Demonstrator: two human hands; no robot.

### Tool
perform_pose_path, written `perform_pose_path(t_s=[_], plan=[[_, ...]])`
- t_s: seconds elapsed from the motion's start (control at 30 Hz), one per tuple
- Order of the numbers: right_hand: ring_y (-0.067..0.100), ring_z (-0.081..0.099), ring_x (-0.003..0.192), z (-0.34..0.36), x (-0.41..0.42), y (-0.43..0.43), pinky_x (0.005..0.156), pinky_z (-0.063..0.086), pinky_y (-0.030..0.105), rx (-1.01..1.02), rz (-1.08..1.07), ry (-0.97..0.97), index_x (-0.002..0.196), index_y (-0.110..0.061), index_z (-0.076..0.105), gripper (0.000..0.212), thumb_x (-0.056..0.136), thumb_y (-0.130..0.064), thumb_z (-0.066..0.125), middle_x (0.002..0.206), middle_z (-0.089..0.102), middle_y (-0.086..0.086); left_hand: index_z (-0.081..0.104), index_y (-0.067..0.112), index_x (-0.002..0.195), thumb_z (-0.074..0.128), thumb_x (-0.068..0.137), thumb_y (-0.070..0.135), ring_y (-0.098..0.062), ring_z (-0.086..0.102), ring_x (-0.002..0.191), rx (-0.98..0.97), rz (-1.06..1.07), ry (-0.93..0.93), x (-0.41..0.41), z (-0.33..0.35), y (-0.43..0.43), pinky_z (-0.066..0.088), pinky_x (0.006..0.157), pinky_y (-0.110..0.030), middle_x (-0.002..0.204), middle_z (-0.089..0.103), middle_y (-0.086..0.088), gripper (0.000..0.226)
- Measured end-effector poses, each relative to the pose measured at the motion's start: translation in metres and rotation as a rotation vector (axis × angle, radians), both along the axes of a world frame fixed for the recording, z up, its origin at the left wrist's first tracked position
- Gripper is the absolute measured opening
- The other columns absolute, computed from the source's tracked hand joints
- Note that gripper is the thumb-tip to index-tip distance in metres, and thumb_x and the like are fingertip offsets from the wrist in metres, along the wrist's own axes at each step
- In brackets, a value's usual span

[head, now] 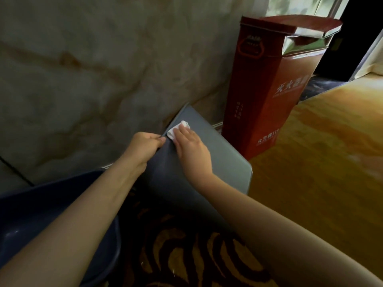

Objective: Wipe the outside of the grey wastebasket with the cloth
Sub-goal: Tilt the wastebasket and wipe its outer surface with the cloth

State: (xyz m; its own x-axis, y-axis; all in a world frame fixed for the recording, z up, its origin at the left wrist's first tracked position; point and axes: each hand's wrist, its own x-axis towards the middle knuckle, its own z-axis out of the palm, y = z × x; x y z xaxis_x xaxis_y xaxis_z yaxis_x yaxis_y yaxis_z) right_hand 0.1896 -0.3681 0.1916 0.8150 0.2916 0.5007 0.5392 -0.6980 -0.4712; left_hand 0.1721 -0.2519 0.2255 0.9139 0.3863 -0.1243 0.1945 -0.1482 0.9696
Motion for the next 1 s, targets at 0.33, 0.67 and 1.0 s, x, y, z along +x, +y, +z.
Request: perform_pose_path(t_s=[0.33, 0.67, 1.0], plan=[[0.025, 0.041, 0.132, -0.018, 0.017, -0.008, 0.105, 0.035, 0.03, 0.085, 0.002, -0.066, 0.129, -0.007, 0.053, 0.035, 0.094, -0.013, 0.051, 0.139, 0.049, 0.011, 0.066, 0.0, 0.108, 0.057, 0.085, 0.007, -0.008, 0.062, 0.064, -0.017, -0.049, 0.002, 0.007, -0.009, 0.009, 0.047, 0.063, -0.022, 0.077, 0.07, -0.001, 0.026], [0.024, 0.044, 0.13, -0.064, 0.018, -0.082, 0.109, 0.033, 0.034, 0.249, -0.451, 0.259, 0.126, -0.012, 0.056, 0.032, 0.098, -0.021, 0.042, 0.138, 0.051, 0.008, 0.061, -0.004, 0.116, 0.058, 0.084, 0.006, -0.008, 0.063, 0.06, -0.143, -0.015, 0.035, 0.0, -0.01, 0.02, 0.05, 0.058, -0.022, 0.076, 0.068, -0.001, 0.034], [0.025, 0.053, 0.121, -0.019, -0.036, 0.036, 0.099, 0.043, 0.037, 0.134, 0.112, 0.077, 0.117, -0.008, 0.063, 0.027, 0.093, -0.015, 0.052, 0.131, 0.058, 0.012, 0.068, 0.004, 0.085, 0.047, 0.089, 0.004, -0.009, 0.067, 0.048, -0.381, -0.057, 0.134, -0.004, -0.017, 0.035, 0.054, 0.051, -0.017, 0.056, 0.072, -0.001, 0.021]])
